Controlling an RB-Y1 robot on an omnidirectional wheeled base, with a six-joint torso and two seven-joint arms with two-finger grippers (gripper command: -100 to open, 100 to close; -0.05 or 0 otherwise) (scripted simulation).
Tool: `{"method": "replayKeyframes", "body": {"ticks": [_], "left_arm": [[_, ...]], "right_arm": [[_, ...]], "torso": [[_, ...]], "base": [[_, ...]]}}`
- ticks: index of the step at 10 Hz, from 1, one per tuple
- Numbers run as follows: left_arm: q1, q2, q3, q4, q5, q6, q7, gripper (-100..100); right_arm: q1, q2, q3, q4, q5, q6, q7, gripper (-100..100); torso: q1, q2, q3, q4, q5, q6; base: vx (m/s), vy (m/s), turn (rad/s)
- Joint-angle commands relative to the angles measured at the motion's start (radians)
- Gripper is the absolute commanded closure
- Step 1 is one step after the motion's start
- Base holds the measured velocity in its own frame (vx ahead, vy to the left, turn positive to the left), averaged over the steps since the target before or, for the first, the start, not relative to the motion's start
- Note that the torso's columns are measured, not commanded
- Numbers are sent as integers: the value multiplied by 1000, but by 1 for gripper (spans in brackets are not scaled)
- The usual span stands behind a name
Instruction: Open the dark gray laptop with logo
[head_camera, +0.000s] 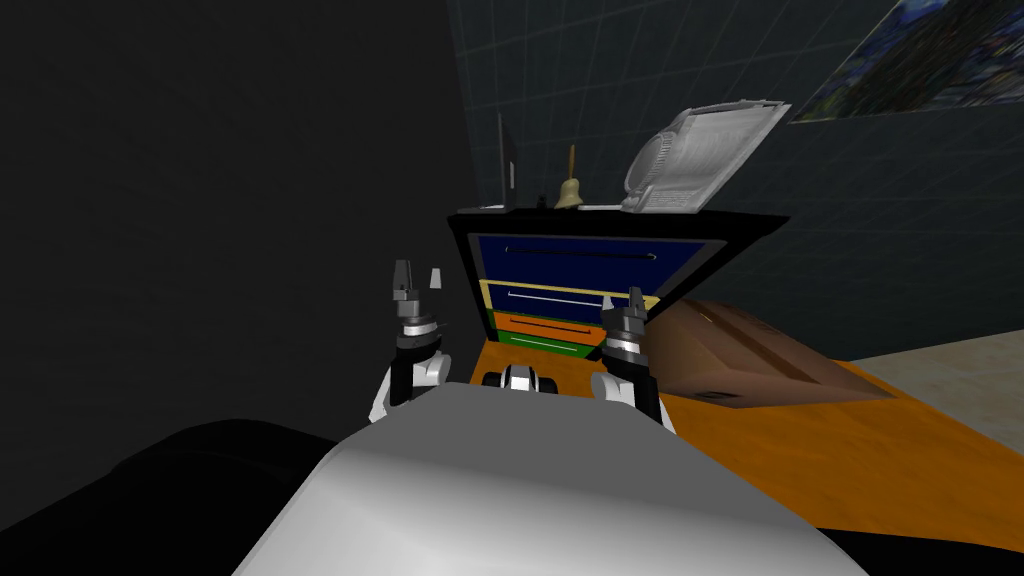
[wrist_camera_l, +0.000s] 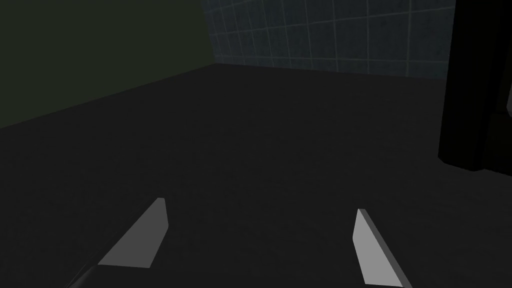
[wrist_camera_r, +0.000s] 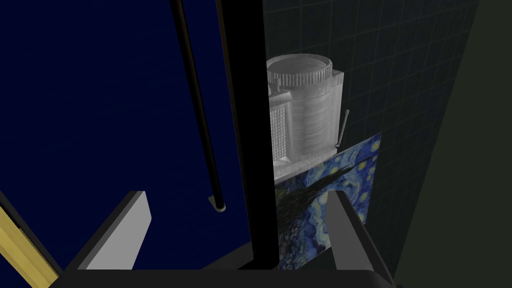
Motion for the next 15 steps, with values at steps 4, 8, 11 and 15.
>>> {"method": "replayKeyframes", "body": {"ticks": [4, 8, 11, 15], "left_arm": [[-147, 56, -4, -3, -24, 141, -1, -100], [-237, 69, -4, -6, -35, 224, 1, -100], [-324, 80, -4, -9, -46, 305, 2, -100], [-416, 86, -5, -11, -58, 393, 2, -100]], "right_arm": [[0, 0, 0, 0, 0, 0, 0, 0], [0, 0, 0, 0, 0, 0, 0, 0], [0, 0, 0, 0, 0, 0, 0, 0], [0, 0, 0, 0, 0, 0, 0, 0]], "torso": [[-1, 4, -5, 4, 0, 0], [0, 4, -5, 4, 0, 0], [0, 4, -5, 4, 0, 0], [0, 5, -5, 4, 0, 0]], "base": [[30, 3, -12], [29, 3, -9], [28, 7, -12], [25, 4, -10]]}}
